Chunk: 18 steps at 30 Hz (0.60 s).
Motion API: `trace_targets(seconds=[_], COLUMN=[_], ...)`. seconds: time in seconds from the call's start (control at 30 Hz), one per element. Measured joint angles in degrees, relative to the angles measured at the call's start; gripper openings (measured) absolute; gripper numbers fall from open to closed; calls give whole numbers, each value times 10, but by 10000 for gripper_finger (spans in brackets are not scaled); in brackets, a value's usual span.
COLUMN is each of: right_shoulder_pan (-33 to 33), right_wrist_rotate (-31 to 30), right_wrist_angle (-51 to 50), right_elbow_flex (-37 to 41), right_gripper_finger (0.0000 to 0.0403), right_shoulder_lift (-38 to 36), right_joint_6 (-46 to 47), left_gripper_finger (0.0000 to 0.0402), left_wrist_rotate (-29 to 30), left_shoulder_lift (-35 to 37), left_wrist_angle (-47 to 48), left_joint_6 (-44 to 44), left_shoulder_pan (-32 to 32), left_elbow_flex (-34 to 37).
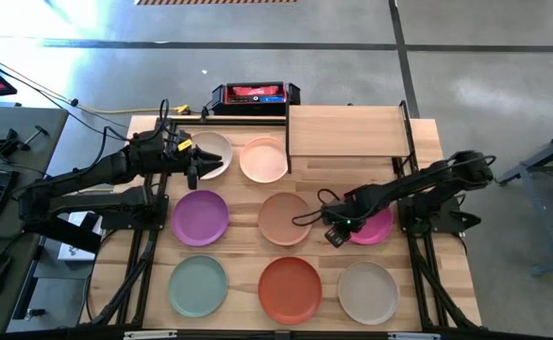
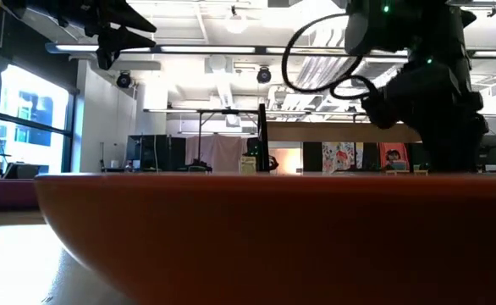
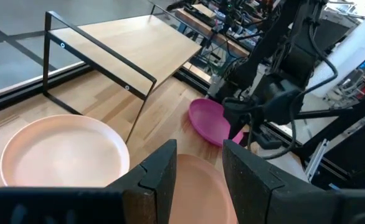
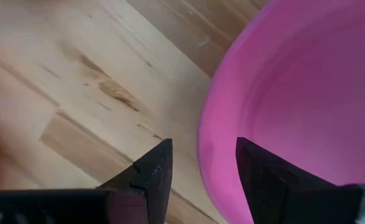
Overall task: Place and stack plates onto a shelf
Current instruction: Put the pink plate on the shelf
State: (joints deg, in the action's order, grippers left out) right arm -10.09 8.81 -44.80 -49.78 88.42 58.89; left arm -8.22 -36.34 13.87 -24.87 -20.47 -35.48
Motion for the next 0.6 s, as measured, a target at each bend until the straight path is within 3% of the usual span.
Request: trace_targets(seconds=[0.43, 0.6], right_shoulder_pan=[-6, -6], right_wrist_rotate=[-1, 1], right_wrist_angle=[16, 16], right_elbow_flex=[0, 0], right_gripper_finger=[126, 91], right_shoulder_lift=[51, 51], right_joint_6=[2, 26], left_gripper_finger=[117, 117], left_wrist_rotate=[0, 0], left_shoulder_lift=[0, 0], left_wrist_angle=[1, 1], left_joint_6=[0, 0], left_shoulder_pan=[0, 0], left_elbow_flex=[0, 0])
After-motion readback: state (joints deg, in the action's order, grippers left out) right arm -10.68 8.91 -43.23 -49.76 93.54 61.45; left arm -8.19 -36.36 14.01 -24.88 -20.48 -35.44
